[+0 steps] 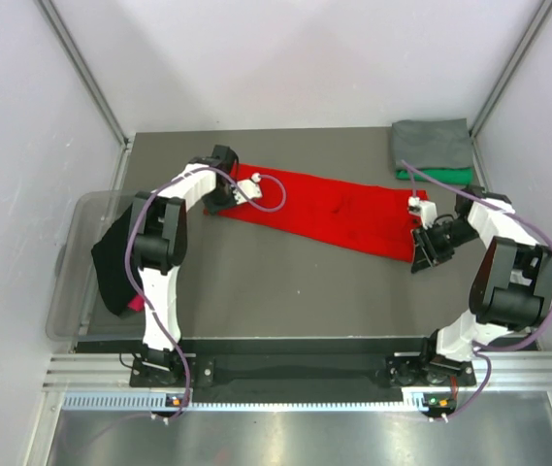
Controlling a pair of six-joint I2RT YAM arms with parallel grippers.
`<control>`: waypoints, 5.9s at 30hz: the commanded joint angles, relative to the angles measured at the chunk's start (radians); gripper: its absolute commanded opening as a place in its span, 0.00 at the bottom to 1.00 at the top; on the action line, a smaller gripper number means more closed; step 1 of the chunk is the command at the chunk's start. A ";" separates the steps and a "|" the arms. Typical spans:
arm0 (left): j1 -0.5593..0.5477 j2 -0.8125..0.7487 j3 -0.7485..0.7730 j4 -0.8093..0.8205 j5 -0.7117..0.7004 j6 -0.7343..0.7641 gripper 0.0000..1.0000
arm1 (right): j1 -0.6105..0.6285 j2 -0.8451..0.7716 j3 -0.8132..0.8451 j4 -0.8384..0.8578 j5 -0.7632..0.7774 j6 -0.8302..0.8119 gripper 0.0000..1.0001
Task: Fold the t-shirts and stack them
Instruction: Fold the tshirt
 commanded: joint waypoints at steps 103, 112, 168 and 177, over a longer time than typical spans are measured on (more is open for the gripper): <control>-0.808 -0.511 -0.619 -0.249 0.428 -0.468 0.00 | 0.544 1.067 1.388 0.723 0.635 0.163 0.00; -0.875 -0.341 -0.429 -0.194 0.460 -0.457 0.00 | 0.575 1.090 1.407 0.999 0.573 0.218 0.00; -0.046 -0.740 -0.788 0.137 0.640 -1.284 0.64 | 0.610 -0.480 -0.522 0.671 -0.135 1.281 0.66; -0.042 -0.666 -0.822 0.131 0.618 -1.334 0.61 | 0.739 -0.269 -0.534 0.763 -0.102 1.430 0.66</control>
